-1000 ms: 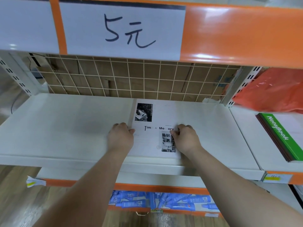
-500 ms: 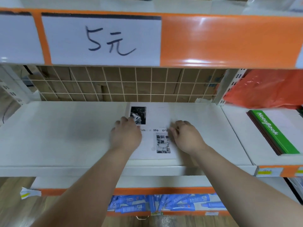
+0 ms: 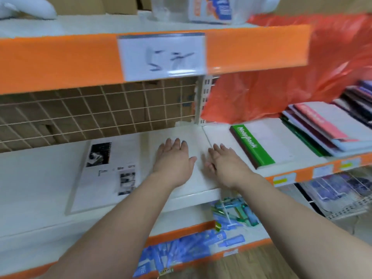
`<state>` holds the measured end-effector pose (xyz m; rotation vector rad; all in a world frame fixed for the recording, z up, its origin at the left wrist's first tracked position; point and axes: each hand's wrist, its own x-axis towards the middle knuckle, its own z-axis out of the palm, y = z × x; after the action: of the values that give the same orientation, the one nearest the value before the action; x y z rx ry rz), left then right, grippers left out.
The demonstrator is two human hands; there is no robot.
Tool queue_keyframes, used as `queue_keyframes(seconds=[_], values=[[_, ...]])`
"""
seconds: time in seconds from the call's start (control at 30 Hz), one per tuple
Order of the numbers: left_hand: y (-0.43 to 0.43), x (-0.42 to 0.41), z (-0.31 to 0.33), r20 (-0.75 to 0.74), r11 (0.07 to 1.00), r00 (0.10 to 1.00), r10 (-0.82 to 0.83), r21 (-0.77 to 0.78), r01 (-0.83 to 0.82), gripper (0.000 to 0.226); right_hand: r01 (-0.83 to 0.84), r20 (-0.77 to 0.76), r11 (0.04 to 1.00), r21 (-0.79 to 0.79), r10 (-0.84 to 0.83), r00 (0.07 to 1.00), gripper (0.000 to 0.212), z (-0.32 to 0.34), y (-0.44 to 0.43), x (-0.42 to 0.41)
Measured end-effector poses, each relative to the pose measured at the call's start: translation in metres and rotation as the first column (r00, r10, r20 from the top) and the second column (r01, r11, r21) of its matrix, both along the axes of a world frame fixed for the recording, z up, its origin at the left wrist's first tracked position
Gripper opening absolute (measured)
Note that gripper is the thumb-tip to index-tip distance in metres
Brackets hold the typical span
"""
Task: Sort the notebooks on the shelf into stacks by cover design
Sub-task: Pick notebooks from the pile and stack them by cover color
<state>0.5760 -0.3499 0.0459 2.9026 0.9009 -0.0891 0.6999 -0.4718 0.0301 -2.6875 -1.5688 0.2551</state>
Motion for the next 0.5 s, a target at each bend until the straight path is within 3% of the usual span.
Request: queue_keyframes(seconds=[0.5], values=[[-0.183, 0.176, 0.006, -0.001, 0.986, 0.989, -0.145, 0.078, 0.145, 0.056, 0.146, -0.053, 0.988, 0.059, -0.143, 0.988, 0.06, 0.013, -0.196, 0.157]])
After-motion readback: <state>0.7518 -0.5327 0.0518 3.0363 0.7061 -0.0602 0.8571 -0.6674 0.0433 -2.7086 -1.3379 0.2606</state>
